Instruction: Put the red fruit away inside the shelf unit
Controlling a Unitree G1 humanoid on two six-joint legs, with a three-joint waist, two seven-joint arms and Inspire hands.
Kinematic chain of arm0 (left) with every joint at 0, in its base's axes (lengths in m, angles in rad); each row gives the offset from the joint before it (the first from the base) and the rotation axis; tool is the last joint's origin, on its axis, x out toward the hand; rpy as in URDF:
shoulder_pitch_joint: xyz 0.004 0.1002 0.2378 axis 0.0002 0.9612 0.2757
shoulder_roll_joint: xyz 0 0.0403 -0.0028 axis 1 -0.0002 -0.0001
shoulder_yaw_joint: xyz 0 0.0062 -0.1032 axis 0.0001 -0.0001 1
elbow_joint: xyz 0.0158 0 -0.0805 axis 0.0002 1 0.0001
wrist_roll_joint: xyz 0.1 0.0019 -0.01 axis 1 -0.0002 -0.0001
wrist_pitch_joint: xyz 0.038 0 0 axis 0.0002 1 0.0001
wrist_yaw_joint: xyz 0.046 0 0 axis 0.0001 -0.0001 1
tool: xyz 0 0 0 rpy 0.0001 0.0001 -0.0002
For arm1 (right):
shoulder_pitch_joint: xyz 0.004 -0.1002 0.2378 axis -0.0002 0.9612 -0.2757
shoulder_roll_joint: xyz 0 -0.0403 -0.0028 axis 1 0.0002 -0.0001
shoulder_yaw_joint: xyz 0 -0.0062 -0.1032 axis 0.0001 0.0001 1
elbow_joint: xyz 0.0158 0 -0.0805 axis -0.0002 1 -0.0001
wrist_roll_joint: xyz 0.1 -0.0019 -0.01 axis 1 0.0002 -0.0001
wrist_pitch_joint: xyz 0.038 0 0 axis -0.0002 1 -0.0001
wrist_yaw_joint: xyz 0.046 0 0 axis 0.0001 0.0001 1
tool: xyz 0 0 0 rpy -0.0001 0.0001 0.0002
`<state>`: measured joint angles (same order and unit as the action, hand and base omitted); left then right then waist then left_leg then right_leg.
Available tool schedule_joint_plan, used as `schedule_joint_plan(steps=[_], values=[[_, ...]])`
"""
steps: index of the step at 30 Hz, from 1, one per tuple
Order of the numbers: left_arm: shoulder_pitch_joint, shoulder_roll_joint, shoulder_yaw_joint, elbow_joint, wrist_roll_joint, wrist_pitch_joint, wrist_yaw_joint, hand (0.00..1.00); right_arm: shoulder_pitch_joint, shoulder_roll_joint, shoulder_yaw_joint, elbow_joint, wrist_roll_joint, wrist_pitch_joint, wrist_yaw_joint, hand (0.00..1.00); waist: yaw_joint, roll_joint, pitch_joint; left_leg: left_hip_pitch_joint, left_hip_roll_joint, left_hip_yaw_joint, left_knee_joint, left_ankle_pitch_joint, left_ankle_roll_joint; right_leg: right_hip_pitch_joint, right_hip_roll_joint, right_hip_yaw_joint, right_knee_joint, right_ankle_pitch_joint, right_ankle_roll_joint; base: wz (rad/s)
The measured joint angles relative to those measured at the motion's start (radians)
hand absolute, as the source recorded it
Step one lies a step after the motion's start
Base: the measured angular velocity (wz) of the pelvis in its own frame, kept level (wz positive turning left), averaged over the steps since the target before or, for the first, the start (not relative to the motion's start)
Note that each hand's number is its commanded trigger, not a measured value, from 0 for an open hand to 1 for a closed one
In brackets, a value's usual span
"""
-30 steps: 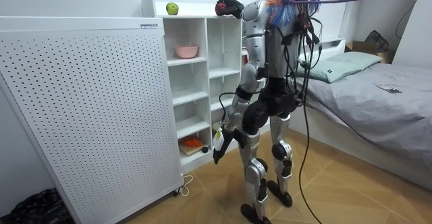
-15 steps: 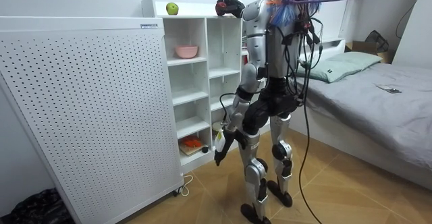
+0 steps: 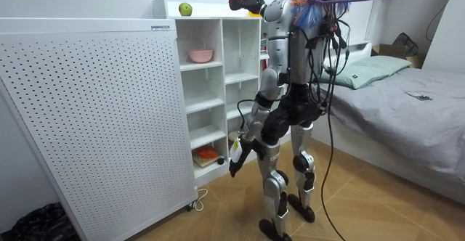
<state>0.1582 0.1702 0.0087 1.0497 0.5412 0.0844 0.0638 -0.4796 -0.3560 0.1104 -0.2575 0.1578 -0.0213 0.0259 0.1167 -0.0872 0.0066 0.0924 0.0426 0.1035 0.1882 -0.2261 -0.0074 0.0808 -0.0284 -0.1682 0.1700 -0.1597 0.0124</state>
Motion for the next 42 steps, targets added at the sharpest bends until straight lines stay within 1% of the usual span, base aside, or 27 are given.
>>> schedule_joint_plan(steps=[4, 6, 9, 12, 15, 16, 17, 18, 19, 20, 21, 23, 24, 25, 27, 28, 29, 31, 32, 34, 35, 36, 37, 39, 40, 41, 42], values=[[0.012, -0.006, -0.014, 0.008, 0.003, 0.003, 0.01, 0.0, 0.023, 0.01, 0.005, -0.011, 0.0, 0.001, 0.032, 1.0, 0.0, 0.015, -0.01, -0.016, 0.0, 0.0, 0.007, 0.0, 0.0, -0.013, 0.0, 0.0, 0.002, 0.002, -0.002, 0.0], [0.016, -0.006, -0.014, 0.008, 0.001, 0.007, 0.013, 0.0, 0.04, 0.01, 0.006, -0.01, 0.0, 0.001, 0.034, 1.0, 0.0, 0.017, -0.0139, -0.016, 0.0, 0.0, 0.007, 0.0, 0.0, -0.013, 0.0, 0.001, 0.002, 0.002, -0.002, 0.0], [0.016, -0.002, -0.034, 0.009, -0.016, 0.013, 0.026, 0.0, 0.074, 0.012, 0.007, 0.019, 0.016, 0.001, 0.042, 1.0, 0.0, 0.024, -0.0093, -0.017, 0.0, 0.001, 0.007, 0.0, 0.0, -0.013, 0.0, 0.001, 0.001, 0.002, -0.002, 0.0], [0.008, -0.003, -0.06, 0.028, -0.029, 0.017, 0.043, 0.0, 0.116, 0.022, 0.016, 0.071, 0.034, 0.004, 0.041, 1.0, 0.002, 0.025, -0.0088, -0.024, 0.0, 0.002, 0.007, 0.0, 0.0, -0.021, 0.001, 0.001, 0.001, 0.002, -0.002, 0.0], [0.008, -0.003, -0.086, 0.031, -0.039, 0.019, 0.046, 0.0, 0.137, 0.056, 0.025, 0.13, 0.049, 0.005, 0.031, 1.0, 0.001, 0.027, -0.0077, -0.045, 0.001, 0.004, 0.013, 0.0, 0.0, -0.045, 0.001, 0.004, 0.005, 0.002, -0.002, -0.02], [0.003, -0.002, -0.101, 0.032, -0.058, 0.019, 0.053, 0.0, 0.138, 0.063, 0.031, 0.179, 0.087, 0.001, 0.024, 1.0, 0.0, 0.029, -0.0051, -0.055, 0.001, 0.004, 0.018, 0.0, 0.0, -0.052, 0.0, 0.004, 0.006, 0.003, -0.003, 0.0], [0.0, -0.002, -0.109, 0.032, -0.066, 0.019, 0.056, 0.0, 0.138, 0.067, 0.035, 0.208, 0.101, 0.001, 0.017, 1.0, 0.0, 0.029, -0.0051, -0.061, 0.001, 0.004, 0.018, 0.0, 0.0, -0.057, -0.001, 0.003, 0.007, 0.003, -0.003, 0.0], [-0.008, -0.001, -0.113, 0.034, -0.089, 0.017, 0.062, 0.0, 0.138, 0.085, 0.04, 0.272, 0.152, -0.001, 0.004, 1.0, 0.004, 0.032, -0.003, -0.074, 0.001, 0.004, 0.023, 0.0, 0.0, -0.073, -0.002, 0.002, 0.015, 0.003, -0.003, 0.0], [-0.025, -0.001, -0.113, 0.046, -0.121, 0.016, 0.065, 0.0, 0.14, 0.104, 0.043, 0.337, 0.205, -0.001, -0.011, 1.0, 0.001, 0.034, -0.0025, -0.096, 0.001, 0.003, 0.036, 0.0, 0.0, -0.093, -0.004, 0.001, 0.022, 0.003, -0.003, 0.0], [-0.035, -0.002, -0.113, 0.055, -0.128, 0.016, 0.065, 0.0, 0.14, 0.113, 0.043, 0.365, 0.221, -0.001, -0.019, 1.0, 0.001, 0.03, -0.0044, -0.108, 0.001, 0.002, 0.042, 0.0, 0.0, -0.105, -0.005, 0.001, 0.028, 0.003, -0.003, 0.04], [-0.053, -0.003, -0.114, 0.075, -0.154, 0.013, 0.065, 0.0, 0.14, 0.128, 0.043, 0.415, 0.242, -0.001, -0.029, 1.0, 0.004, 0.035, -0.0011, -0.139, 0.001, 0.001, 0.056, 0.001, 0.001, -0.138, -0.007, 0.0, 0.043, 0.003, -0.003, 0.04], [-0.065, -0.003, -0.113, 0.075, -0.179, 0.005, 0.069, 0.0, 0.14, 0.157, 0.041, 0.474, 0.274, -0.004, -0.04, 1.0, -0.007, 0.049, 0.0081, -0.191, -0.001, -0.011, 0.086, 0.001, 0.001, -0.185, -0.012, -0.004, 0.067, 0.003, -0.004, 0.12], [-0.078, -0.007, -0.113, 0.084, -0.193, 0.001, 0.077, 0.0, 0.141, 0.175, 0.034, 0.529, 0.286, -0.01, -0.05, 1.0, -0.017, 0.06, 0.0134, -0.221, -0.004, -0.026, 0.104, 0.001, 0.001, -0.205, -0.017, -0.018, 0.076, 0.003, -0.004, 0.22], [-0.092, -0.008, -0.111, 0.089, -0.201, -0.004, 0.083, 0.0, 0.141, 0.185, 0.022, 0.587, 0.305, -0.011, -0.063, 1.0, -0.014, 0.07, 0.0193, -0.244, -0.004, -0.026, 0.115, 0.001, 0.001, -0.225, -0.02, -0.028, 0.087, 0.003, -0.004, 0.19], [-0.099, -0.012, -0.113, 0.09, -0.226, -0.011, 0.096, 0.0, 0.137, 0.195, 0.013, 0.671, 0.357, -0.011, -0.081, 1.0, -0.004, 0.081, 0.0203, -0.286, -0.004, -0.026, 0.126, 0.005, 0.008, -0.279, -0.024, -0.029, 0.125, 0.002, -0.004, 0.03], [-0.102, -0.017, -0.113, 0.092, -0.246, -0.016, 0.105, 0.0, 0.136, 0.196, 0.011, 0.702, 0.39, -0.011, -0.088, 1.0, -0.003, 0.086, 0.0224, -0.326, -0.005, -0.026, 0.145, 0.006, 0.01, -0.325, -0.029, -0.03, 0.156, 0.001, -0.005, 0.0], [-0.103, -0.02, -0.113, 0.096, -0.253, -0.017, 0.105, 0.0, 0.133, 0.199, 0.009, 0.725, 0.401, -0.013, -0.088, 1.0, -0.003, 0.088, 0.024, -0.344, -0.005, -0.026, 0.156, 0.006, 0.01, -0.344, -0.032, -0.028, 0.169, 0.0, -0.006, 0.0], [-0.109, -0.035, -0.116, 0.116, -0.256, -0.018, 0.105, 0.0, 0.122, 0.206, -0.006, 0.827, 0.466, -0.012, -0.104, 1.0, 0.005, 0.097, 0.0294, -0.404, -0.009, -0.026, 0.198, 0.006, 0.011, -0.408, -0.042, -0.026, 0.218, -0.005, -0.011, 0.0], [-0.11, -0.035, -0.128, 0.118, -0.256, -0.017, 0.106, 0.0, 0.12, 0.206, -0.01, 0.843, 0.486, -0.012, -0.108, 1.0, 0.007, 0.099, 0.0309, -0.424, -0.01, -0.025, 0.211, 0.006, 0.011, -0.428, -0.045, -0.026, 0.232, -0.007, -0.012, 0.0], [-0.111, -0.037, -0.154, 0.118, -0.257, -0.016, 0.106, 0.0, 0.109, 0.203, -0.023, 0.877, 0.559, -0.012, -0.116, 1.0, 0.013, 0.103, 0.0344, -0.514, -0.019, -0.021, 0.268, 0.002, 0.018, -0.526, -0.062, -0.021, 0.3, -0.025, -0.021, -0.02], [-0.111, -0.038, -0.159, 0.117, -0.264, -0.015, 0.106, 0.0, 0.106, 0.203, -0.026, 0.884, 0.579, -0.012, -0.119, 1.0, 0.015, 0.107, 0.0372, -0.531, -0.018, -0.02, 0.282, 0.001, 0.019, -0.543, -0.065, -0.021, 0.313, -0.026, -0.022, 0.0], [-0.11, -0.038, -0.174, 0.112, -0.28, -0.01, 0.108, 0.0, 0.105, 0.202, -0.03, 0.899, 0.62, -0.012, -0.125, 1.0, 0.018, 0.112, 0.0397, -0.564, -0.02, -0.017, 0.297, 0.0, 0.021, -0.579, -0.075, -0.025, 0.344, -0.034, -0.03, 0.0], [-0.109, -0.037, -0.184, 0.11, -0.307, -0.005, 0.11, 0.0, 0.1, 0.202, -0.032, 0.922, 0.662, -0.012, -0.127, 1.0, 0.024, 0.113, 0.0393, -0.595, -0.021, -0.013, 0.313, -0.005, 0.024, -0.618, -0.08, -0.021, 0.369, -0.04, -0.032, 0.0], [-0.112, -0.037, -0.193, 0.108, -0.343, -0.001, 0.111, 0.0, 0.08, 0.202, -0.037, 0.96, 0.718, -0.012, -0.136, 1.0, 0.026, 0.114, 0.0396, -0.65, -0.021, -0.009, 0.335, -0.003, 0.021, -0.678, -0.093, -0.023, 0.402, -0.049, -0.036, 0.03], [-0.111, -0.038, -0.199, 0.107, -0.36, 0.0, 0.11, 0.0, 0.071, 0.201, -0.042, 0.978, 0.754, -0.012, -0.143, 1.0, 0.027, 0.115, 0.0393, -0.681, -0.02, -0.009, 0.346, 0.003, 0.018, -0.71, -0.094, -0.021, 0.412, -0.048, -0.036, 0.04], [-0.109, -0.036, -0.203, 0.106, -0.372, 0.001, 0.108, 0.0, 0.066, 0.201, -0.046, 0.986, 0.784, -0.012, -0.146, 1.0, 0.029, 0.115, 0.0392, -0.696, -0.02, -0.008, 0.352, 0.008, 0.021, -0.725, -0.094, -0.02, 0.42, -0.047, -0.038, 0.0], [-0.104, -0.034, -0.22, 0.104, -0.396, 0.002, 0.107, 0.0, 0.053, 0.2, -0.057, 0.999, 0.853, -0.012, -0.147, 1.0, 0.029, 0.116, 0.0389, -0.723, -0.019, -0.007, 0.362, 0.012, 0.02, -0.755, -0.093, -0.017, 0.434, -0.043, -0.046, -0.03]])
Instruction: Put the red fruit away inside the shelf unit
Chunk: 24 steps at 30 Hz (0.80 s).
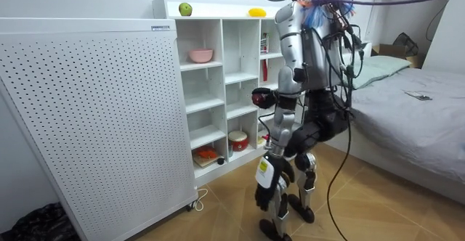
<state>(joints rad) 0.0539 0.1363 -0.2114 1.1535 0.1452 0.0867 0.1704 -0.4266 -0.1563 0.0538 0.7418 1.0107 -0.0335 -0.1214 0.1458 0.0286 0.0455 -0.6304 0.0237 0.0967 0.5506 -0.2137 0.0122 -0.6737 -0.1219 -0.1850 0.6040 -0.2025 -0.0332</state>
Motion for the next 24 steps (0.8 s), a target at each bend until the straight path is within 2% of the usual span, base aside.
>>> schedule_joint_plan(steps=[3, 6, 8, 10, 14, 16, 21, 24], values=[[0.009, -0.002, -0.033, -0.009, -0.063, 0.001, -0.006, 0.0, -0.06, -0.012, -0.024, 0.039, 0.128, -0.004, -0.012, 1.0, 0.0, -0.002, -0.0001, -0.061, -0.001, 0.016, 0.007, 0.015, -0.002, -0.079, 0.001, 0.024, 0.029, 0.002, -0.002, -0.05], [0.014, -0.001, -0.041, -0.035, -0.103, 0.001, -0.004, 0.0, -0.102, -0.015, -0.052, 0.039, 0.227, -0.022, -0.032, 1.0, -0.002, -0.003, -0.0012, -0.119, 0.003, 0.015, 0.026, 0.02, -0.008, -0.14, -0.002, 0.03, 0.053, 0.008, -0.018, 0.01], [0.01, -0.005, -0.044, -0.038, -0.116, -0.003, -0.004, 0.0, -0.131, -0.018, -0.086, 0.039, 0.286, -0.023, -0.046, 1.0, -0.007, -0.003, -0.0017, -0.152, 0.002, 0.015, 0.046, 0.021, -0.01, -0.173, -0.016, 0.015, 0.079, 0.001, -0.03, 0.13], [-0.006, -0.005, -0.052, -0.038, -0.124, -0.003, 0.0, 0.0, -0.177, -0.048, -0.119, 0.045, 0.37, -0.024, -0.066, 1.0, -0.004, -0.003, -0.0016, -0.192, 0.002, 0.014, 0.065, 0.021, -0.01, -0.209, -0.021, 0.01, 0.102, -0.004, -0.035, 0.15], [-0.008, -0.003, -0.068, -0.04, -0.16, -0.002, 0.011, 0.0, -0.259, -0.07, -0.156, 0.066, 0.442, -0.04, -0.079, 1.0, -0.003, -0.003, -0.0017, -0.229, 0.004, 0.013, 0.075, 0.021, -0.01, -0.243, -0.021, 0.007, 0.105, -0.001, -0.039, 0.03], [-0.007, -0.002, -0.068, -0.048, -0.164, -0.002, 0.015, 0.0, -0.287, -0.105, -0.165, 0.077, 0.465, -0.04, -0.09, 1.0, 0.006, -0.003, -0.002, -0.239, 0.003, 0.014, 0.075, 0.022, -0.009, -0.252, -0.022, 0.007, 0.106, 0.0, -0.037, 0.05], [-0.007, 0.005, -0.086, -0.079, -0.165, -0.001, 0.019, 0.0, -0.316, -0.16, -0.171, 0.082, 0.485, -0.04, -0.13, 1.0, 0.022, -0.004, -0.0022, -0.245, 0.002, 0.029, 0.075, 0.025, -0.003, -0.258, -0.031, 0.006, 0.111, -0.005, -0.032, 0.01], [-0.007, 0.008, -0.089, -0.1, -0.163, -0.001, 0.019, 0.0, -0.361, -0.164, -0.176, 0.083, 0.478, -0.04, -0.185, 1.0, 0.02, -0.005, -0.0029, -0.259, 0.0, 0.038, 0.091, 0.023, 0.001, -0.278, -0.036, 0.015, 0.126, -0.008, -0.028, 0.0]])
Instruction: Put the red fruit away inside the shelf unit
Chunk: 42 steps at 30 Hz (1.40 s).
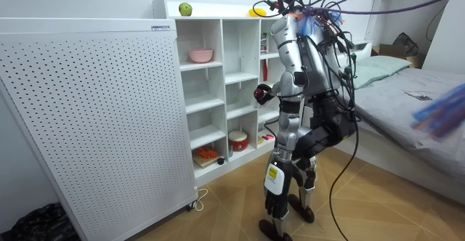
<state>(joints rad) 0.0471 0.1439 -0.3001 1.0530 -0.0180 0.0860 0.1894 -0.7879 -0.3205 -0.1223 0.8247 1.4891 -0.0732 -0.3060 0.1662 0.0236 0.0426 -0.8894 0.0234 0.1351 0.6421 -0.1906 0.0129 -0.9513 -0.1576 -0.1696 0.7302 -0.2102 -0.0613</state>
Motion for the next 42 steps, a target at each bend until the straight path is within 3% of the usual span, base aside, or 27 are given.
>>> schedule_joint_plan(steps=[5, 11, 15, 19, 28, 34, 36, 38, 39, 40, 41, 42], values=[[0.001, 0.011, 0.003, -0.015, 0.002, 0.002, 0.0, 0.0, -0.032, -0.001, 0.0, -0.01, -0.004, -0.006, -0.08, 1.0, 0.002, 0.0, -0.0009, -0.025, 0.002, 0.0, 0.016, -0.003, 0.004, -0.021, -0.002, 0.0, 0.014, -0.001, 0.001, 0.0], [0.001, 0.026, 0.002, -0.013, 0.01, 0.003, 0.0, 0.0, -0.058, 0.003, 0.007, -0.068, -0.009, -0.04, -0.19, 1.0, 0.015, 0.001, -0.0025, -0.044, 0.002, 0.001, 0.023, -0.003, 0.006, -0.041, -0.005, -0.003, 0.021, 0.006, -0.004, -0.01], [0.003, 0.032, -0.009, -0.014, 0.009, 0.001, 0.006, 0.0, -0.082, 0.01, 0.037, -0.094, -0.055, -0.069, -0.263, 1.0, 0.039, 0.003, -0.0043, -0.042, 0.01, 0.004, 0.048, -0.003, 0.006, -0.034, 0.003, -0.002, 0.029, 0.008, -0.005, -0.03], [0.003, 0.039, -0.05, -0.014, 0.009, -0.002, 0.027, 0.0, -0.099, 0.014, 0.064, -0.097, -0.077, -0.074, -0.333, 1.0, 0.068, 0.005, -0.0056, -0.039, 0.017, 0.003, 0.063, -0.006, 0.008, -0.024, 0.004, -0.011, 0.033, 0.007, -0.006, 0.01], [0.014, 0.042, -0.063, -0.025, 0.007, -0.002, 0.051, 0.0, -0.1, 0.059, 0.119, -0.097, -0.08, -0.082, -0.375, 1.0, 0.105, 0.005, -0.0057, -0.049, 0.021, -0.002, 0.083, -0.015, 0.015, -0.022, -0.001, -0.026, 0.046, 0.003, -0.004, 0.02], [0.049, 0.056, -0.087, -0.091, 0.007, -0.009, 0.064, 0.0, -0.1, 0.062, 0.16, -0.097, -0.079, -0.081, -0.375, 1.0, 0.116, 0.005, -0.006, -0.052, 0.015, -0.007, 0.083, -0.014, 0.018, -0.019, -0.016, -0.038, 0.047, 0.004, -0.002, 0.05], [0.052, 0.06, -0.097, -0.091, 0.007, -0.009, 0.064, 0.0, -0.1, 0.062, 0.16, -0.097, -0.079, -0.081, -0.375, 0.9, 0.117, 0.004, -0.0059, -0.051, 0.015, -0.007, 0.086, -0.014, 0.019, -0.017, -0.017, -0.039, 0.048, 0.004, -0.003, 0.0], [0.054, 0.06, -0.098, -0.091, 0.008, -0.009, 0.064, 0.0, -0.1, 0.061, 0.159, -0.097, -0.079, -0.081, -0.375, 1.0, 0.116, 0.004, -0.0059, -0.05, 0.015, -0.007, 0.087, -0.014, 0.019, -0.014, -0.017, -0.042, 0.047, 0.004, -0.002, 0.02], [0.054, 0.06, -0.098, -0.091, 0.008, -0.009, 0.064, 0.0, -0.1, 0.06, 0.158, -0.097, -0.079, -0.081, -0.375, 1.0, 0.114, 0.004, -0.006, -0.05, 0.015, -0.008, 0.087, -0.014, 0.019, -0.013, -0.018, -0.044, 0.047, 0.003, -0.001, 0.04], [0.054, 0.06, -0.099, -0.091, 0.009, -0.009, 0.064, 0.0, -0.1, 0.06, 0.155, -0.097, -0.079, -0.081, -0.379, 0.83, 0.113, 0.004, -0.0061, -0.05, 0.015, -0.009, 0.087, -0.014, 0.019, -0.011, -0.018, -0.045, 0.047, 0.001, 0.001, 0.04], [0.054, 0.06, -0.1, -0.092, 0.009, -0.009, 0.065, 0.0, -0.1, 0.06, 0.152, -0.097, -0.079, -0.081, -0.383, 0.0, 0.113, 0.004, -0.0061, -0.051, 0.015, -0.01, 0.087, -0.014, 0.019, -0.011, -0.019, -0.047, 0.047, 0.0, 0.001, 0.05], [0.055, 0.06, -0.102, -0.095, 0.009, -0.009, 0.069, 0.0, -0.1, 0.059, 0.142, -0.097, -0.079, -0.081, -0.392, 0.0, 0.112, 0.004, -0.0061, -0.052, 0.015, -0.013, 0.088, -0.014, 0.019, -0.009, -0.02, -0.05, 0.046, -0.001, 0.001, 0.08]])
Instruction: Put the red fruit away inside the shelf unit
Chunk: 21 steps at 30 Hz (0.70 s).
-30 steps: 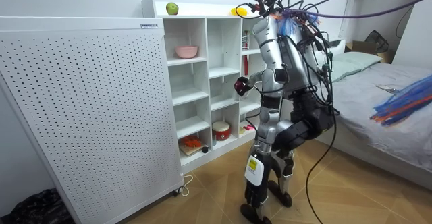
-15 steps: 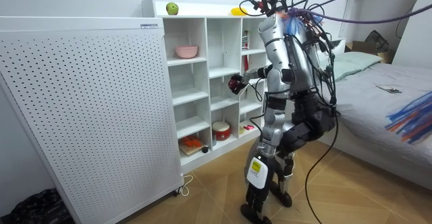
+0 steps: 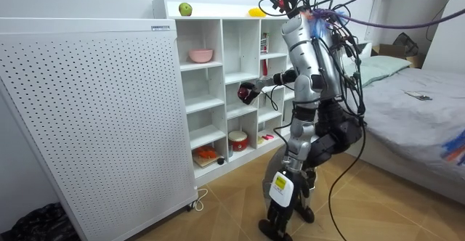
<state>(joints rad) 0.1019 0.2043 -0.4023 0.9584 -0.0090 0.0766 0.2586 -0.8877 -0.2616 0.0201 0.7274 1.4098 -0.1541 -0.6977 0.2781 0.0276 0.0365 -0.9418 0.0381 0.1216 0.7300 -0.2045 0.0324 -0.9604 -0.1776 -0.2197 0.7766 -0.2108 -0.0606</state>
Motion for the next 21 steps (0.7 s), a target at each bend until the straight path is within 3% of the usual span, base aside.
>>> schedule_joint_plan(steps=[7, 13, 21], values=[[0.045, 0.0, -0.002, -0.044, 0.001, -0.017, 0.0, 0.0, -0.015, -0.029, -0.079, -0.049, 0.0, 0.0, -0.083, 0.0, -0.035, -0.003, -0.002, -0.009, -0.009, -0.015, 0.005, -0.001, 0.002, 0.0, -0.006, -0.003, 0.004, -0.008, 0.007, 0.05], [0.057, -0.001, 0.008, -0.043, 0.001, -0.041, 0.014, 0.0, -0.019, -0.066, -0.083, -0.051, 0.002, -0.009, -0.181, 0.0, -0.045, -0.005, -0.0044, -0.01, -0.015, -0.019, 0.012, 0.0, 0.006, 0.002, -0.014, -0.007, 0.006, -0.008, 0.009, 0.04], [0.057, -0.001, 0.009, -0.032, 0.001, -0.054, 0.026, 0.0, -0.031, -0.087, -0.083, -0.051, 0.002, -0.021, -0.231, 0.0, -0.051, -0.002, -0.0062, -0.01, -0.021, -0.021, 0.01, -0.004, 0.014, 0.003, -0.019, -0.006, 0.012, -0.014, 0.017, 0.01]])
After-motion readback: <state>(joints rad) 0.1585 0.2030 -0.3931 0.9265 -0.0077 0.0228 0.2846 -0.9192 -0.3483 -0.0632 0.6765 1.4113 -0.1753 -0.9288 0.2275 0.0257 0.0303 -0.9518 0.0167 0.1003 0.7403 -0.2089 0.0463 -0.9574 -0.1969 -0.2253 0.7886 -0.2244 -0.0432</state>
